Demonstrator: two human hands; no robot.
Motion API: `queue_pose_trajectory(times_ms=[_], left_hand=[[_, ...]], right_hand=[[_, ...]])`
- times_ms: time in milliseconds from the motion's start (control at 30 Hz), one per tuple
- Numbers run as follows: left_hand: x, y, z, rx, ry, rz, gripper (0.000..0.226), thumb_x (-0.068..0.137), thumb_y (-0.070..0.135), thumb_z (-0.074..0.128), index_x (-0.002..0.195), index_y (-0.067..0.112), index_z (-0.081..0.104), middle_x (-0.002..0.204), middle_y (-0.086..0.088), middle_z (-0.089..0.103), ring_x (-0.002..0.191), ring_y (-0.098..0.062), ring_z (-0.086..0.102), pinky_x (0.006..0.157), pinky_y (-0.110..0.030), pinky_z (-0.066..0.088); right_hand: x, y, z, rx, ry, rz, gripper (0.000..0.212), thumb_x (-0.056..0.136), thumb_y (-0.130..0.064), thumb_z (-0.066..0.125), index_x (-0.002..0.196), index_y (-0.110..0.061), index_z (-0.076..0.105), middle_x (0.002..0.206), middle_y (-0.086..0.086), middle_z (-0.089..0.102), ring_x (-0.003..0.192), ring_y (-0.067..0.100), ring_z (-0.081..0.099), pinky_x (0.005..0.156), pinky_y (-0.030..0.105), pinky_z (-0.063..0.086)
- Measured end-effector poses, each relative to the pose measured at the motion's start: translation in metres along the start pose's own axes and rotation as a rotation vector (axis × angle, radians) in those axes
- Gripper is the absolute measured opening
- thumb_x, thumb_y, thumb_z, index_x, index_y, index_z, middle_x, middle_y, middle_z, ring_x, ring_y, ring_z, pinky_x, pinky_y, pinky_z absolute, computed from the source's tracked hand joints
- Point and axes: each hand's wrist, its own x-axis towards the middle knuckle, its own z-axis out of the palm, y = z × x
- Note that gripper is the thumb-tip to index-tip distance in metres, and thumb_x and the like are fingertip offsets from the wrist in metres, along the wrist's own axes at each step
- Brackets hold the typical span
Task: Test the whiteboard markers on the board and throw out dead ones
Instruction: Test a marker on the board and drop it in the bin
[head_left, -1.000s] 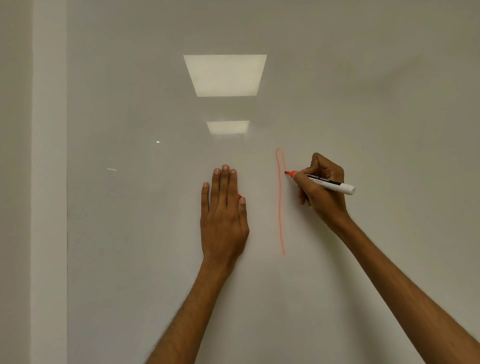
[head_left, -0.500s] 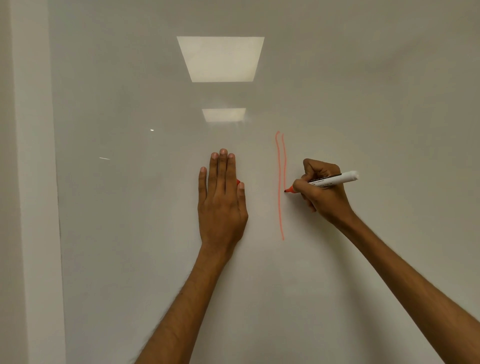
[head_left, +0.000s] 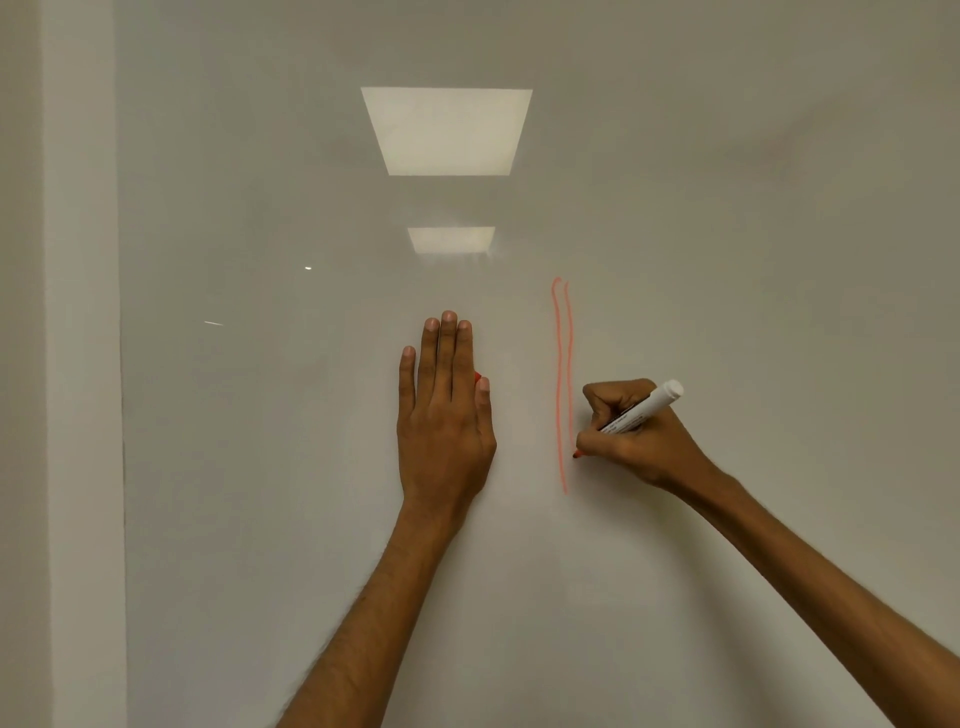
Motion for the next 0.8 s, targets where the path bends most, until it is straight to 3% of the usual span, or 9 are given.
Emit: queue_pose_trajectory(times_ms=[100,200,267,433,600,800], left_hand=[[0.0,0.0,0.0,0.005,-0.006,-0.004,0.053,0.105,0.022,0.025,0.155,0.003,0.025,0.163,-0.011,0.022,0.153,-0.023,0.015,0.125,-0.042,0.011],[0.0,0.001,-0.001,0.01,-0.009,-0.006,0.053,0.105,0.023,0.024,0.155,0.003,0.024,0.163,-0.012,0.022,0.153,-0.023,0.015,0.126,-0.041,0.009],[0.0,0.001,-0.001,0.009,-0.011,-0.008,0.053,0.106,0.023,0.024,0.155,0.003,0.025,0.163,-0.012,0.022,0.153,-0.023,0.015,0.126,-0.041,0.01],[0.0,0.001,-0.002,0.01,-0.014,-0.014,0.053,0.105,0.023,0.025,0.155,0.004,0.024,0.163,-0.011,0.021,0.153,-0.021,0.014,0.126,-0.041,0.01],[-0.001,0.001,-0.001,0.004,-0.012,-0.017,0.054,0.106,0.024,0.025,0.155,0.004,0.024,0.164,-0.01,0.021,0.153,-0.021,0.013,0.126,-0.04,0.01],[-0.001,0.001,0.0,0.007,-0.003,-0.014,0.054,0.105,0.024,0.025,0.155,0.004,0.025,0.163,-0.01,0.022,0.153,-0.021,0.015,0.126,-0.04,0.01]], right_hand=[[-0.008,0.004,0.0,-0.015,-0.069,0.011,0.044,0.063,0.0,0.071,0.052,-0.016,0.031,0.05,-0.005,0.03,0.046,0.013,0.031,0.047,0.025,0.024],[-0.014,0.007,-0.001,-0.002,-0.092,0.038,0.044,0.063,-0.002,0.071,0.051,-0.02,0.033,0.049,-0.005,0.031,0.044,0.013,0.032,0.045,0.024,0.026],[-0.013,0.001,-0.002,0.108,-0.079,0.072,0.038,0.066,-0.006,0.072,0.051,-0.019,0.039,0.048,-0.002,0.04,0.039,0.016,0.04,0.04,0.027,0.035],[0.013,-0.018,-0.014,0.347,0.178,0.038,0.022,0.083,-0.002,0.072,0.073,-0.007,0.054,0.06,0.017,0.064,0.046,0.03,0.058,0.042,0.025,0.041],[0.057,-0.035,-0.026,0.384,0.383,0.021,0.013,0.091,-0.007,0.067,0.084,-0.009,0.056,0.069,0.009,0.071,0.06,0.025,0.069,0.046,0.024,0.046],[0.068,-0.033,-0.022,0.366,0.483,0.0,0.016,0.092,-0.006,0.066,0.08,-0.004,0.055,0.066,0.004,0.07,0.054,0.025,0.068,0.043,0.024,0.046]])
